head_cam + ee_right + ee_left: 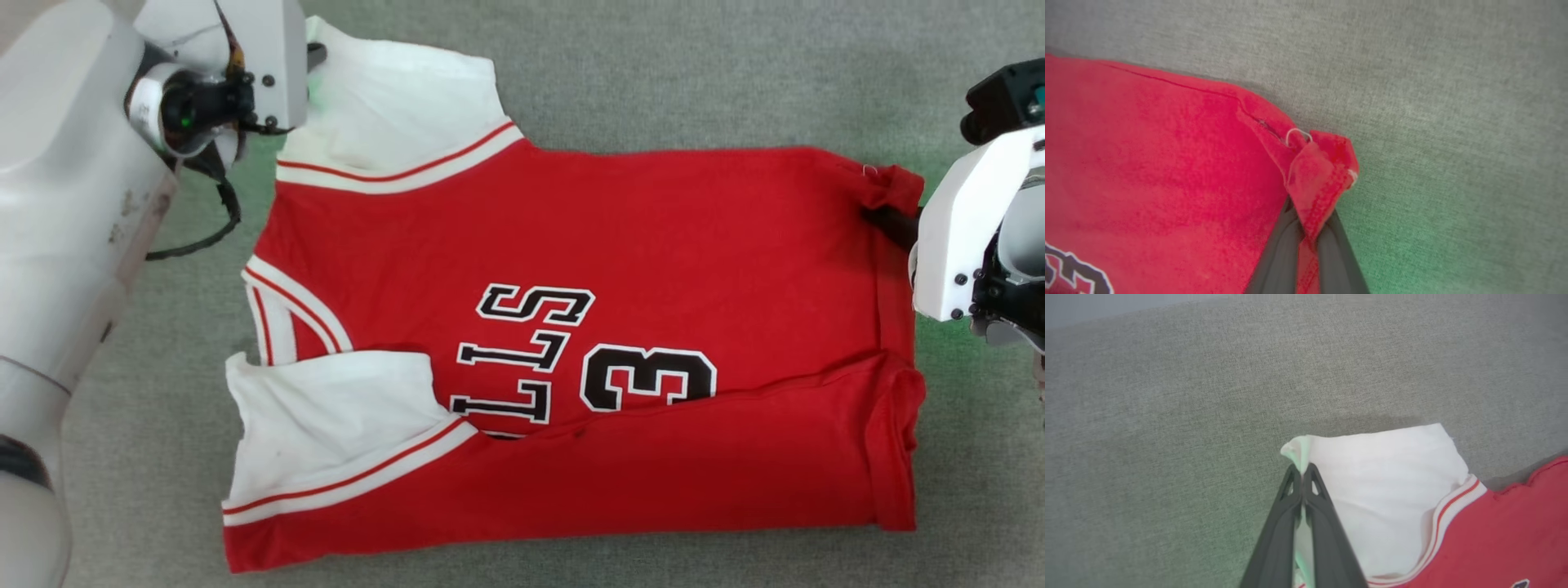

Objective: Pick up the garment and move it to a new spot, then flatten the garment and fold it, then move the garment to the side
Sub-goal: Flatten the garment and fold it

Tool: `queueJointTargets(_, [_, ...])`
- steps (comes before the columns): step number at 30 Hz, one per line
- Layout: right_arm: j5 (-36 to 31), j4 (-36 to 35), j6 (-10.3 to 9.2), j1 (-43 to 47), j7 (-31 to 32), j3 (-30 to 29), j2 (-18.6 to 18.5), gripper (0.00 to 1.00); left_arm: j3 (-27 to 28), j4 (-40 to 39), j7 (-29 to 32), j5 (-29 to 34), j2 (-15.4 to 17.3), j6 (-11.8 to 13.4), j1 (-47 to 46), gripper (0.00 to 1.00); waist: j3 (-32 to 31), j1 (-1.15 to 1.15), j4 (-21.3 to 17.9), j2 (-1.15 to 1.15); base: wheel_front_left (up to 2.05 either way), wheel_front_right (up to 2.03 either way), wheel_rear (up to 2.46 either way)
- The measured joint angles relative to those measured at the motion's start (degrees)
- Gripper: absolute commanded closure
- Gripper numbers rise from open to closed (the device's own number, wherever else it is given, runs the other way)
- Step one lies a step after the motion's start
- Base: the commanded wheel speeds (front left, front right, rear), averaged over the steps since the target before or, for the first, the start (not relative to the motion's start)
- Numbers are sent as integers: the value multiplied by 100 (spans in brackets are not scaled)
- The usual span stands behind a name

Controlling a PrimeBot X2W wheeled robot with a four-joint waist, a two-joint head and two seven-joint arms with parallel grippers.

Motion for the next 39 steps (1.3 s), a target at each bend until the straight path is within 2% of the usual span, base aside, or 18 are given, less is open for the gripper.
queueJointTargets(10, [271,-246,0,352,-545,361,-436,100,12,56,-115,-110,-57,-249,159,100,-570,0,130,0,0,0,0])
queueJointTargets(15, [499,-432,0,829,-675,392,-704,100,-23,-275,-62,-193,166,-291,542,100,-923,0,223,0,0,0,0])
queueJointTargets(18, [576,-561,0,1174,-734,324,-808,100,-46,-632,-24,-257,358,-198,845,100,-1134,0,281,0,0,0,0])
queueJointTargets(23, [664,-814,0,1819,-713,112,-851,100,-129,-1535,176,-390,765,207,1529,100,-1466,0,384,0,0,0,0])
queueJointTargets(30, [743,-1180,0,2544,-463,-97,-777,100,-209,-3227,476,-713,1459,1201,2574,100,-1804,0,519,0,0,0,0])
queueJointTargets(34, [758,-1293,0,2818,-288,-142,-669,100,-252,-3989,578,-882,1744,1718,3078,100,-1892,0,573,0,0,0,0])
queueJointTargets(39, [750,-1351,0,2975,-88,-124,-604,100,-341,-4443,637,-1056,1874,2041,3509,100,-1913,0,576,0,0,0,0])
